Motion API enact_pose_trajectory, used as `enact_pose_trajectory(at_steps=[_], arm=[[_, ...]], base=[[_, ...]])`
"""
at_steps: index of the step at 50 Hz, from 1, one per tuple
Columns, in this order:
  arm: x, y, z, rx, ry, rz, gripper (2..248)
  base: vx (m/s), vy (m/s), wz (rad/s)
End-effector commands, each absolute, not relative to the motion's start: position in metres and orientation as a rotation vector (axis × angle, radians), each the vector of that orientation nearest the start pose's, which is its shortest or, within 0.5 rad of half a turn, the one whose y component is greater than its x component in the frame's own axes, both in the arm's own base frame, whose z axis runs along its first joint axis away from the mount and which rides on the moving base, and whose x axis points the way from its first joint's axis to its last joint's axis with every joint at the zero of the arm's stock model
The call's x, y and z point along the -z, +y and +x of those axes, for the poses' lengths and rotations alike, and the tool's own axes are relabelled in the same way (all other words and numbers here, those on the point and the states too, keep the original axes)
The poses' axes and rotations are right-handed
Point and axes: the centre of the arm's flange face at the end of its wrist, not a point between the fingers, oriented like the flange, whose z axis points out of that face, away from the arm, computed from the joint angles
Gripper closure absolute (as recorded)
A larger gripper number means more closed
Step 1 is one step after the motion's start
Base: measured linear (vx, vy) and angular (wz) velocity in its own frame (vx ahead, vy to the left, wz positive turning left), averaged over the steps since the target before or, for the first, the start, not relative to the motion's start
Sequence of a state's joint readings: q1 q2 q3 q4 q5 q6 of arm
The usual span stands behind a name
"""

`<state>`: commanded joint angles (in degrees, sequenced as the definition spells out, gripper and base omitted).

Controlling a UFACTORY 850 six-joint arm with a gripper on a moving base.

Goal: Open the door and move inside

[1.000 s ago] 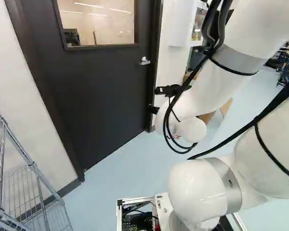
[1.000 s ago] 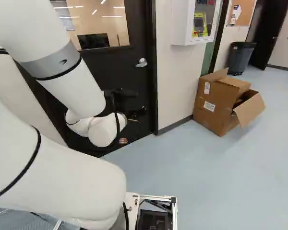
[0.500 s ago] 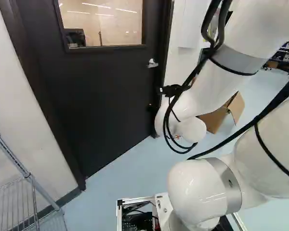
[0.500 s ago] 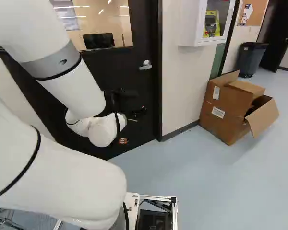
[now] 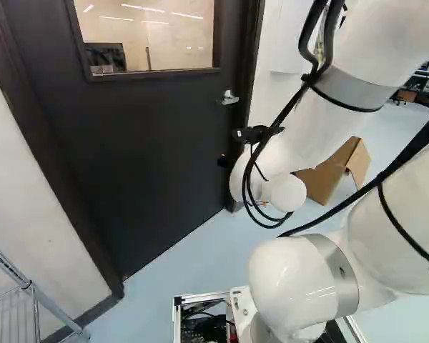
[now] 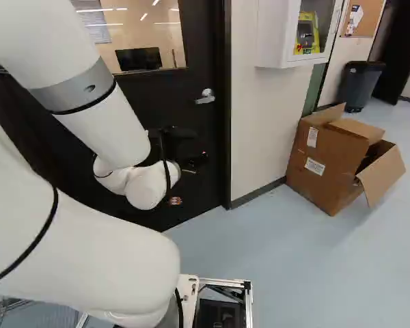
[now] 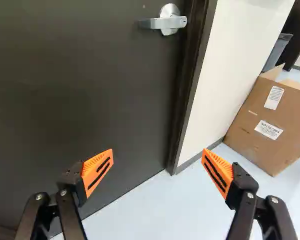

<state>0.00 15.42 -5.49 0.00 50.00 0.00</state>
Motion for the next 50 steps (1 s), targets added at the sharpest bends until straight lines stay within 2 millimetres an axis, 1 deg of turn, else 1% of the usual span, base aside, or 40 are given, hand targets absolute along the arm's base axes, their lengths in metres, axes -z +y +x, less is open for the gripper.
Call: enact_pose_trajectory(at_steps=[46, 50], arm=[[-0.3661, 0.0, 0.2735, 1.822, 0.0, -2.559, 3], [-0.3668, 0.0, 0.2781, 1.82, 0.0, -2.561, 3]], base=[[0.124, 0.003, 0.002], [0.066, 0.002, 0.002]])
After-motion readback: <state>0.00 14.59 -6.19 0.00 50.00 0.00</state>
